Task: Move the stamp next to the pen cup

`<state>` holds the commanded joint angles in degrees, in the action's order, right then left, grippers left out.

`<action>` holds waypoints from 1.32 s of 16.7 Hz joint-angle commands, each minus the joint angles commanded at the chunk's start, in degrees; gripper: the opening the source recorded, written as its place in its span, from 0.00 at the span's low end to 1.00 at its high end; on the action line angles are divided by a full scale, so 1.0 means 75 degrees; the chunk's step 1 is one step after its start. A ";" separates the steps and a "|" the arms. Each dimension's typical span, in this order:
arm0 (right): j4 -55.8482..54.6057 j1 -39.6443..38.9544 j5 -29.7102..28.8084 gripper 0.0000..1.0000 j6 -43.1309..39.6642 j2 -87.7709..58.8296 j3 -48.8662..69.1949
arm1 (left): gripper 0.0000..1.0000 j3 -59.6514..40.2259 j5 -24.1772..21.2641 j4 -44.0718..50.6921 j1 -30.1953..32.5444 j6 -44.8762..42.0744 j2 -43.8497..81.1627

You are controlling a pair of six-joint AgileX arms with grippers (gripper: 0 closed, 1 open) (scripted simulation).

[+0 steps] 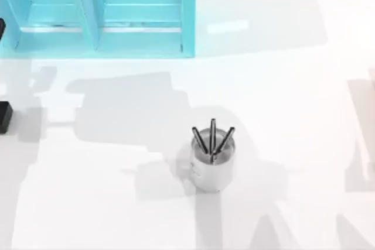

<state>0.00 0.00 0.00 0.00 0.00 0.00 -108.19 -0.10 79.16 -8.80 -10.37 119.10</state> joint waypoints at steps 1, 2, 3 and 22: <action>0.0000 0.0000 0.0000 1.00 0.0000 0.0000 0.0000 | 1.00 0.0172 -0.0003 -0.0181 -0.0001 -0.0003 0.0026; 0.0000 0.0000 0.0000 1.00 0.0000 0.0000 0.0000 | 1.00 0.0396 -0.0004 -0.0431 -0.0002 -0.0006 0.0058; 0.0000 0.0000 0.0000 1.00 0.0000 0.0000 0.0000 | 1.00 0.0654 -0.0005 -0.0731 -0.0004 -0.0009 0.0092; 0.0000 0.0000 0.0000 1.00 0.0000 0.0000 0.0000 | 0.40 0.2340 -0.0006 -0.2718 -0.0024 -0.0031 0.0372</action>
<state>0.00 0.00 0.00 0.00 0.00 0.00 -90.64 -0.15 58.78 -8.98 -10.60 121.89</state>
